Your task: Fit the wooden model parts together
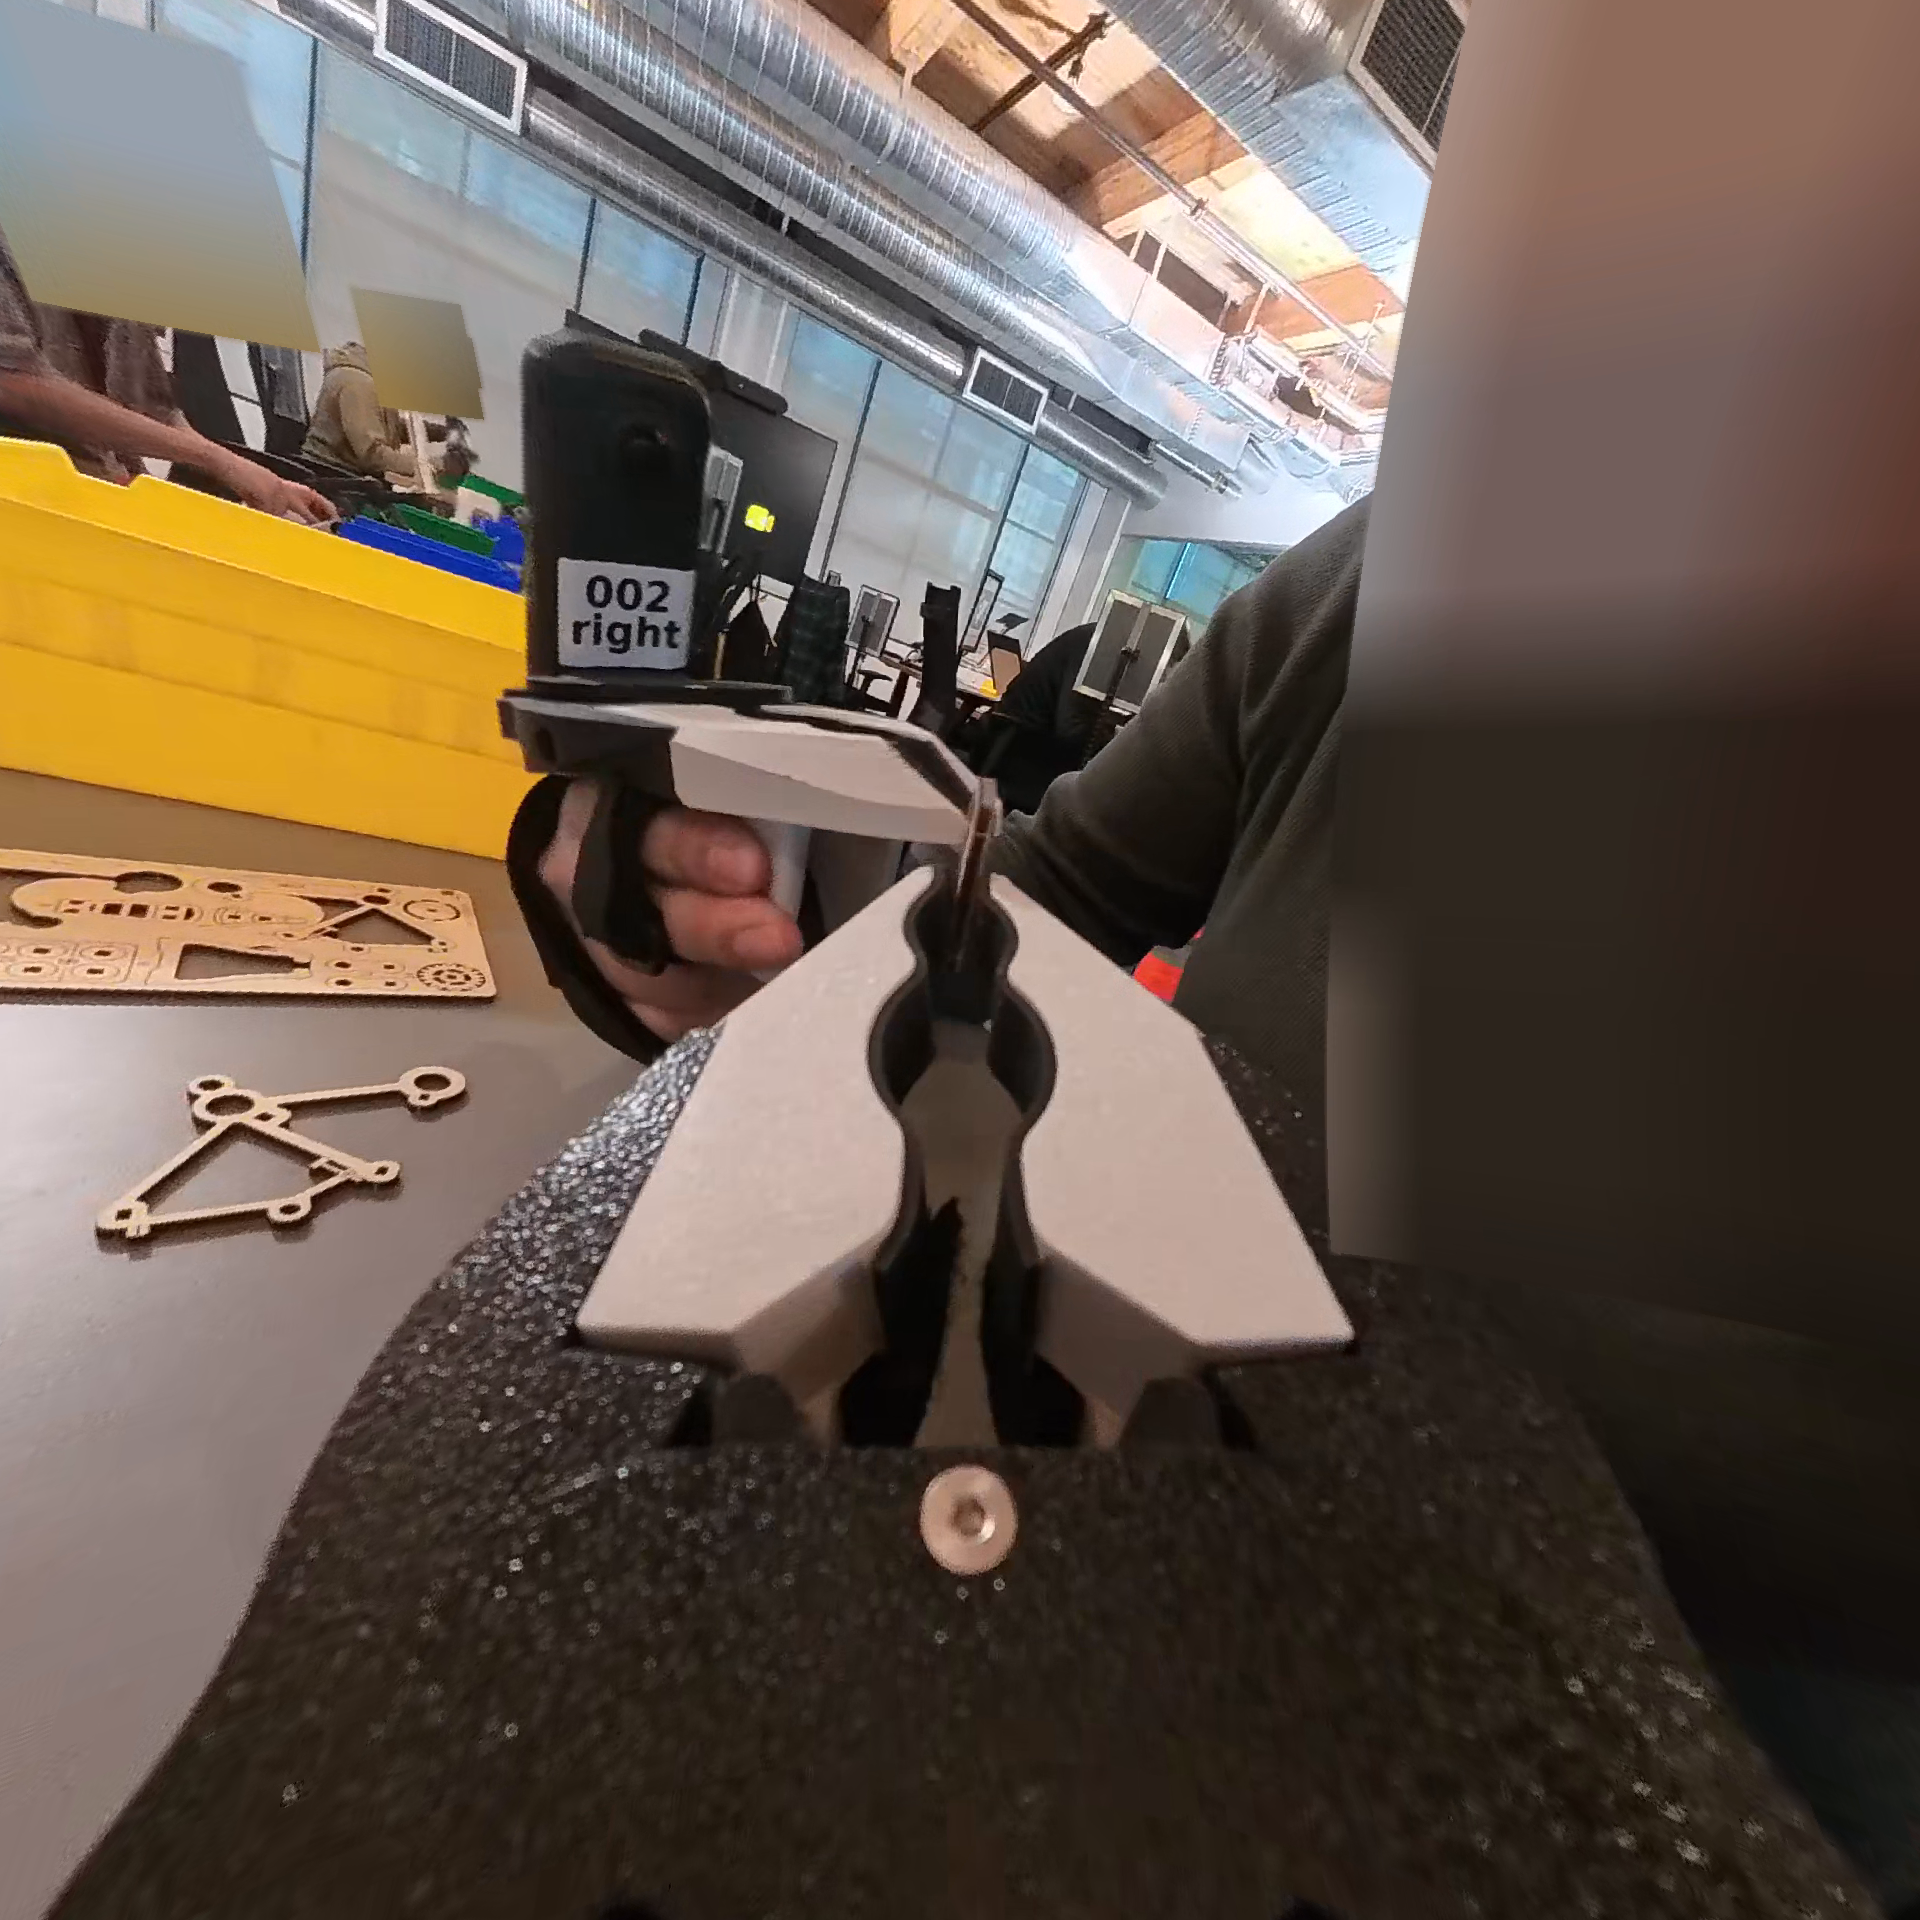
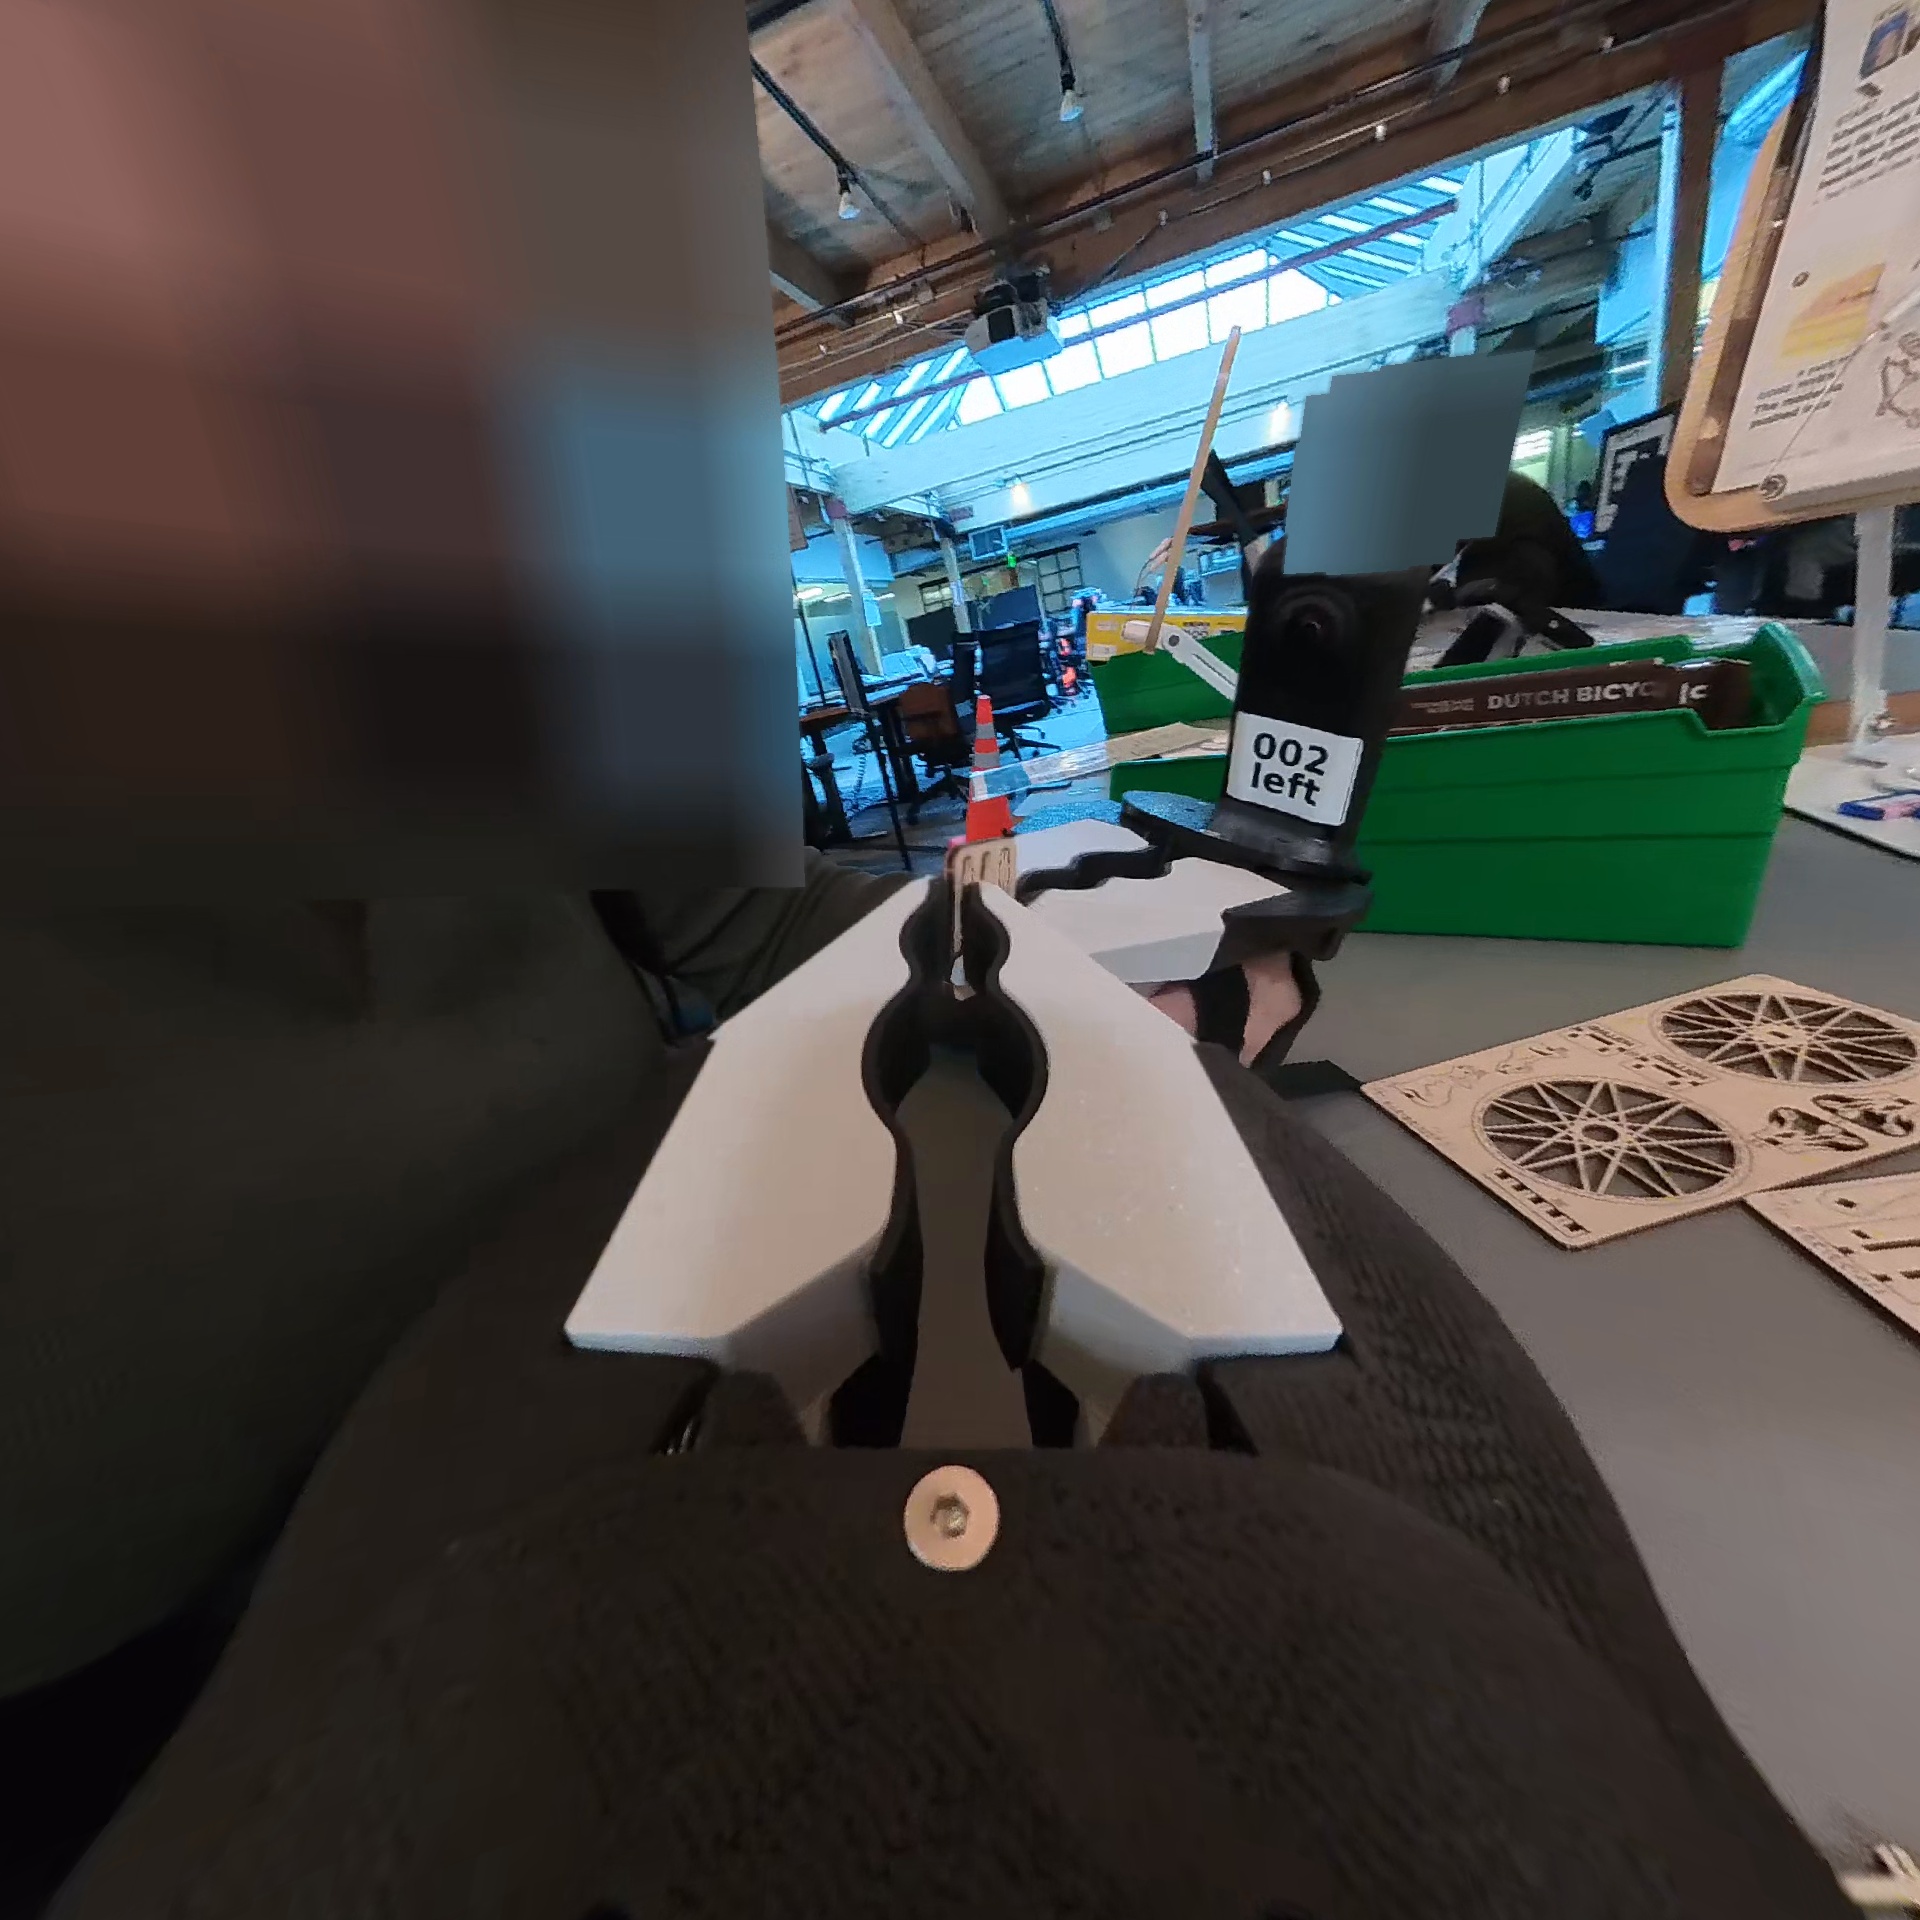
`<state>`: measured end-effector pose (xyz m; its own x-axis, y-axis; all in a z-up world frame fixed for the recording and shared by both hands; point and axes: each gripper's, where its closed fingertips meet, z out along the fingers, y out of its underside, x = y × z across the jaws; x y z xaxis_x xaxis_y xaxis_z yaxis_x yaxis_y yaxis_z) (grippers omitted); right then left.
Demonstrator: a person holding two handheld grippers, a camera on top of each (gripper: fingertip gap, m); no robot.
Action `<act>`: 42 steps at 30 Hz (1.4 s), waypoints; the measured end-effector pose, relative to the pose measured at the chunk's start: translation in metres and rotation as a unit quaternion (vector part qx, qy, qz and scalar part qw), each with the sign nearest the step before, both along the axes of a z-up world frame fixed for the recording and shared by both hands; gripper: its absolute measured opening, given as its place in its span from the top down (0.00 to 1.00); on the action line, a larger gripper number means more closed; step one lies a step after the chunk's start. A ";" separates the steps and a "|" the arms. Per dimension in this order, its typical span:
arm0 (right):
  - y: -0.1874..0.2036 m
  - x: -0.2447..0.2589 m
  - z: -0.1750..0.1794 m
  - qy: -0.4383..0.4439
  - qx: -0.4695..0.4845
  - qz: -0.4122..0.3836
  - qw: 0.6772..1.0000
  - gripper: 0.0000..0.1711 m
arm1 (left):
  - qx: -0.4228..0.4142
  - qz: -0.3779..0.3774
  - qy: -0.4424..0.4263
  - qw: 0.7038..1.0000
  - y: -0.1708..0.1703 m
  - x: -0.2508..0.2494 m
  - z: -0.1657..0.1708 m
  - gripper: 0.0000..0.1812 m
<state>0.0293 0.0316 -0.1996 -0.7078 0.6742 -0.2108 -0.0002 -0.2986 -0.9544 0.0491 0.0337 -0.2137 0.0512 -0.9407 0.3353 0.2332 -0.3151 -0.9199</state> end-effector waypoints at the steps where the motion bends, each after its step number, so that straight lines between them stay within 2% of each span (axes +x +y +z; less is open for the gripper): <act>1: 0.000 0.001 0.001 -0.001 -0.009 0.006 1.000 1.00 | 0.001 -0.002 -0.003 1.000 -0.001 0.001 0.001 0.99; 5: 0.004 -0.001 0.003 0.000 -0.034 0.005 0.999 1.00 | 0.014 0.019 0.001 1.000 0.002 0.000 0.002 0.99; 8: 0.017 -0.007 0.004 0.031 -0.005 -0.061 0.998 0.99 | 0.058 0.092 0.027 0.994 0.014 -0.005 0.003 1.00; 10: 0.039 -0.014 0.005 0.070 0.016 -0.163 0.984 0.99 | 0.097 0.188 0.059 0.976 0.033 -0.016 0.001 1.00; 13: 0.080 -0.006 0.015 0.141 0.015 -0.327 0.934 0.92 | 0.163 0.321 0.075 0.930 0.050 -0.046 0.011 1.00; 15: 0.090 -0.003 0.014 0.152 0.045 -0.380 0.911 0.89 | 0.191 0.376 0.082 0.903 0.055 -0.060 0.015 1.00; 18: 0.087 -0.006 0.010 0.158 0.115 -0.418 0.887 0.88 | 0.227 0.409 0.127 0.874 0.060 -0.059 0.007 1.00; 22: 0.079 -0.012 0.003 0.160 0.183 -0.424 0.872 0.88 | 0.285 0.428 0.199 0.834 0.065 -0.050 -0.008 1.00; 28: 0.082 -0.012 0.001 0.158 0.197 -0.429 0.867 0.88 | 0.316 0.437 0.236 0.808 0.066 -0.048 -0.013 1.00; 30: 0.078 -0.013 -0.001 0.160 0.217 -0.420 0.866 0.87 | 0.352 0.448 0.277 0.774 0.067 -0.048 -0.016 1.00; 34: 0.063 -0.015 -0.010 0.163 0.287 -0.393 0.858 0.85 | 0.469 0.442 0.381 0.663 0.065 -0.039 -0.025 1.00; 36: 0.061 -0.011 -0.013 0.167 0.316 -0.386 0.850 0.85 | 0.506 0.427 0.403 0.632 0.062 -0.032 -0.029 1.00; 42: 0.055 0.004 -0.018 0.171 0.320 -0.350 0.863 0.83 | 0.520 0.400 0.404 0.637 0.059 -0.020 -0.036 1.00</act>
